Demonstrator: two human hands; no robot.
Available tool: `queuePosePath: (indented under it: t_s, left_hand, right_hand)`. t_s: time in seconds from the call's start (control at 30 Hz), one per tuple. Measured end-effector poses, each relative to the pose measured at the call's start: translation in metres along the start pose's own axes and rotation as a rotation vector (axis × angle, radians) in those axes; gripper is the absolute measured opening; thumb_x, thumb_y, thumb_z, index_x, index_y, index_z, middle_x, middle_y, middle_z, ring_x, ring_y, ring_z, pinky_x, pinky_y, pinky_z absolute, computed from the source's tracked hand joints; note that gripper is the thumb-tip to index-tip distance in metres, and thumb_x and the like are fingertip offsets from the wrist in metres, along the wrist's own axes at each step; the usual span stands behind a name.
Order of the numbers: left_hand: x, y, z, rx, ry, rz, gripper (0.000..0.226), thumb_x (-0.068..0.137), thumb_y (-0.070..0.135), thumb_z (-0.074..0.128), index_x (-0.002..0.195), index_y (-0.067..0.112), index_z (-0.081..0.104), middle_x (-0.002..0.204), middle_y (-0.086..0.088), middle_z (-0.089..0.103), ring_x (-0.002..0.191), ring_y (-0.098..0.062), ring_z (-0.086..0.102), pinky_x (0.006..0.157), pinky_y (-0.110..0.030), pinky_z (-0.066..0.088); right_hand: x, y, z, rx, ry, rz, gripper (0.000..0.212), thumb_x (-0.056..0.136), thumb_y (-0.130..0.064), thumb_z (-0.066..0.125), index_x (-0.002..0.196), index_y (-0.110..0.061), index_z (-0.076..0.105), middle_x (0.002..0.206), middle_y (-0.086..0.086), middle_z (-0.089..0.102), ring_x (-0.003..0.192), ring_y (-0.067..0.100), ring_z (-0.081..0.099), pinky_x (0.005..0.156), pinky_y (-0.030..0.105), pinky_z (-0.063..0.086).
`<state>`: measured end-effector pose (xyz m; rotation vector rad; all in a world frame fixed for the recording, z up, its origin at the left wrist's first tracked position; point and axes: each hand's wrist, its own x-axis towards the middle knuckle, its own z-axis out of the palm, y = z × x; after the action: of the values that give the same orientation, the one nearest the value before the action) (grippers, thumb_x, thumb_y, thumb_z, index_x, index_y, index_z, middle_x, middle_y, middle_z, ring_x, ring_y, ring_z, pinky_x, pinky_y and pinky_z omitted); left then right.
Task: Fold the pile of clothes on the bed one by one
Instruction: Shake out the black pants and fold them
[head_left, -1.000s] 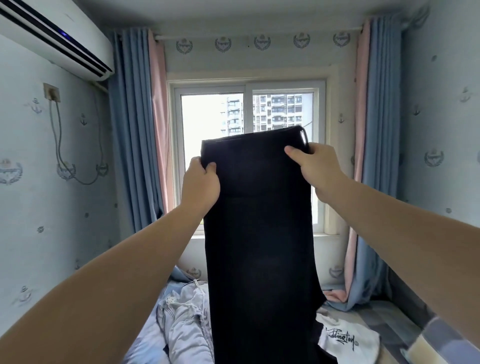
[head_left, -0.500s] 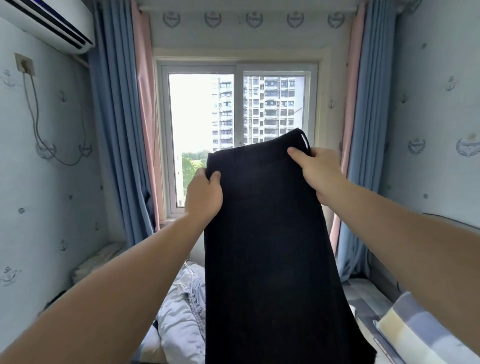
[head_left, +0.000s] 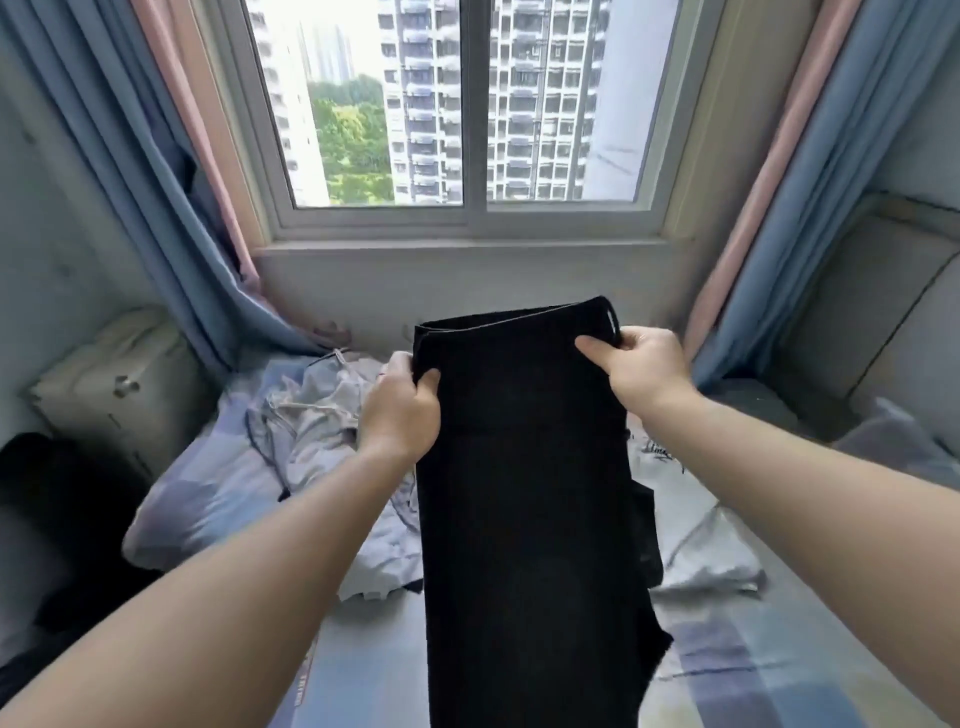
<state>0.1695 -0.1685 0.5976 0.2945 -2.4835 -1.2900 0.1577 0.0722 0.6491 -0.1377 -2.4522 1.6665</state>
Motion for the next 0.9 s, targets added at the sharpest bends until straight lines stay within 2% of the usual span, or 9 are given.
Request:
queuePosePath:
  t_s: [0.1, 0.23, 0.33, 0.4, 0.47, 0.53, 0.67, 0.8, 0.9]
  left_hand:
    - [0.04, -0.098, 0.068, -0.006, -0.091, -0.102, 0.015, 0.104, 0.032, 0.045, 0.103, 0.02, 0.054, 0.1, -0.001, 0.064, 0.094, -0.024, 0.061, 0.088, -0.049, 0.05]
    - [0.072, -0.218, 0.146, -0.001, -0.136, -0.191, 0.016, 0.104, 0.032, 0.045, 0.101, 0.018, 0.052, 0.097, -0.004, 0.064, 0.089, -0.026, 0.063, 0.079, -0.045, 0.053]
    - [0.1, -0.283, 0.192, -0.064, -0.119, -0.245, 0.011, 0.104, 0.031, 0.044, 0.096, 0.024, 0.048, 0.1, -0.004, 0.066, 0.087, -0.025, 0.068, 0.082, -0.052, 0.056]
    - [0.117, -0.314, 0.218, -0.176, -0.101, -0.252, 0.017, 0.104, 0.03, 0.046, 0.12, 0.024, 0.046, 0.122, 0.001, 0.061, 0.105, -0.019, 0.065, 0.097, -0.047, 0.052]
    - [0.115, -0.341, 0.241, -0.212, -0.162, -0.191, 0.057, 0.101, 0.036, 0.049, 0.152, 0.03, 0.023, 0.154, -0.001, 0.034, 0.14, -0.018, 0.04, 0.119, -0.039, 0.03]
    - [0.089, -0.366, 0.256, -0.109, -0.244, -0.128, 0.073, 0.1, 0.044, 0.05, 0.159, 0.033, 0.01, 0.168, 0.0, 0.005, 0.154, -0.013, 0.007, 0.125, -0.034, 0.008]
    - [0.018, -0.404, 0.258, 0.189, -0.457, -0.059, 0.076, 0.099, 0.056, 0.044, 0.158, 0.043, -0.001, 0.168, 0.01, -0.011, 0.154, -0.01, -0.008, 0.126, -0.043, 0.004]
    - [-0.043, -0.414, 0.247, 0.357, -0.599, -0.05, 0.074, 0.1, 0.059, 0.038, 0.158, 0.044, -0.006, 0.166, 0.013, -0.019, 0.153, -0.012, -0.015, 0.126, -0.044, 0.004]
    - [-0.094, -0.416, 0.243, 0.376, -0.669, -0.094, 0.073, 0.1, 0.059, 0.037, 0.158, 0.045, -0.006, 0.165, 0.015, -0.022, 0.153, -0.012, -0.014, 0.125, -0.042, 0.005]
  right_hand:
    - [0.044, 0.109, 0.073, -0.07, 0.002, 0.121, 0.032, 0.077, -0.048, 0.078, 0.074, -0.017, 0.072, 0.064, 0.003, 0.067, 0.07, 0.028, 0.064, 0.077, 0.047, 0.057]
    - [0.083, 0.227, 0.156, -0.086, 0.009, 0.262, 0.044, 0.079, -0.048, 0.077, 0.083, -0.005, 0.07, 0.082, 0.013, 0.074, 0.083, 0.036, 0.071, 0.079, 0.051, 0.06]
    - [0.117, 0.281, 0.201, -0.068, 0.007, 0.279, 0.035, 0.085, -0.04, 0.076, 0.067, -0.012, 0.065, 0.067, 0.007, 0.068, 0.071, 0.027, 0.07, 0.071, 0.039, 0.056]
    - [0.136, 0.306, 0.225, 0.002, -0.085, 0.262, 0.017, 0.093, -0.033, 0.069, 0.105, -0.021, 0.071, 0.101, -0.002, 0.075, 0.097, 0.014, 0.07, 0.092, 0.032, 0.051]
    - [0.142, 0.33, 0.243, 0.002, -0.266, 0.232, 0.077, 0.089, -0.044, 0.069, 0.154, -0.025, 0.033, 0.153, -0.006, 0.046, 0.14, 0.012, 0.043, 0.116, 0.036, 0.032]
    - [0.13, 0.357, 0.256, -0.08, -0.374, 0.19, 0.102, 0.077, -0.062, 0.067, 0.159, -0.04, 0.011, 0.166, -0.011, 0.019, 0.153, 0.01, 0.015, 0.124, 0.046, 0.017]
    - [0.078, 0.403, 0.26, -0.313, -0.479, 0.277, 0.096, 0.068, -0.081, 0.053, 0.146, -0.067, -0.001, 0.169, -0.008, 0.005, 0.155, 0.016, -0.007, 0.124, 0.053, 0.008]
    - [0.019, 0.422, 0.25, -0.563, -0.56, 0.187, 0.079, 0.095, -0.061, 0.049, 0.155, -0.052, -0.002, 0.165, -0.023, 0.001, 0.154, 0.012, -0.011, 0.124, 0.05, 0.001]
    - [-0.031, 0.438, 0.233, -0.638, -0.628, 0.164, 0.076, 0.097, -0.059, 0.045, 0.155, -0.051, -0.004, 0.164, -0.027, -0.004, 0.154, 0.012, -0.012, 0.124, 0.049, -0.001]
